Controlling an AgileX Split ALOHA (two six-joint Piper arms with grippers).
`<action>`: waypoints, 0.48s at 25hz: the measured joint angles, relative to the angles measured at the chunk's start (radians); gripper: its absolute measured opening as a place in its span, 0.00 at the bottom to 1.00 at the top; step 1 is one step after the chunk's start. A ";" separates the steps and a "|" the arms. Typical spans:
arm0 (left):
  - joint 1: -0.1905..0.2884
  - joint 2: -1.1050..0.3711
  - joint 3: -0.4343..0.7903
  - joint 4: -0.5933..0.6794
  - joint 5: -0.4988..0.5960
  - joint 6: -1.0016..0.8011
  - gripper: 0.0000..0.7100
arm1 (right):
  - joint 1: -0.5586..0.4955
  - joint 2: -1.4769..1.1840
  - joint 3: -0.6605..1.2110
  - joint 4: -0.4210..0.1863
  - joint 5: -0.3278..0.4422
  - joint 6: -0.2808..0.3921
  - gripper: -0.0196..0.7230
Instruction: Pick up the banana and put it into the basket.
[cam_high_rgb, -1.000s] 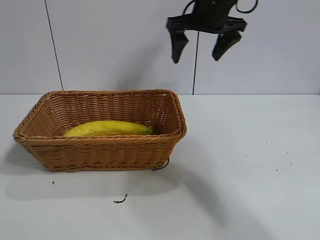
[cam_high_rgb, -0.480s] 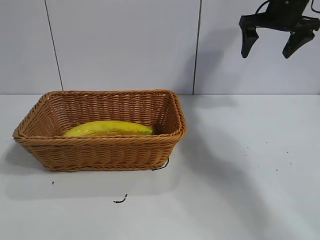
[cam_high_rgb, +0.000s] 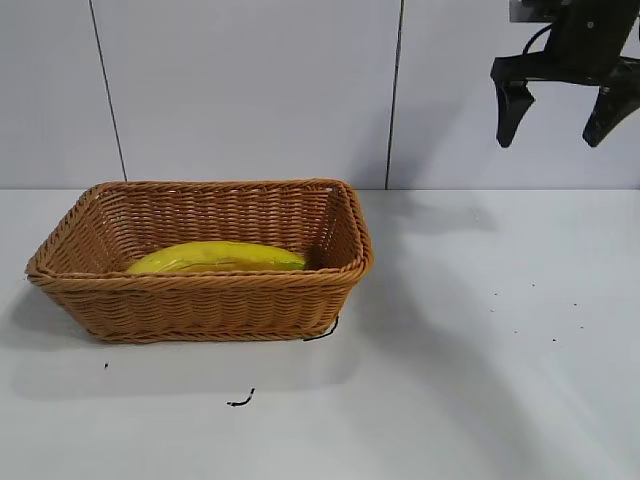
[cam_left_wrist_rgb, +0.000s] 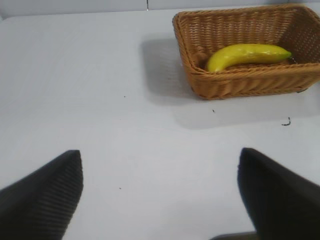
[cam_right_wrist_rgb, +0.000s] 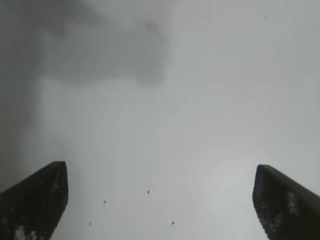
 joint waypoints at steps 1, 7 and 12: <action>0.000 0.000 0.000 0.000 0.000 0.000 0.89 | 0.001 -0.031 0.051 0.005 0.000 -0.001 0.95; 0.000 0.000 0.000 0.000 0.000 0.000 0.89 | 0.001 -0.233 0.432 0.026 0.000 -0.021 0.95; 0.000 0.000 0.000 0.000 0.000 0.000 0.89 | 0.001 -0.442 0.742 0.026 0.000 -0.027 0.95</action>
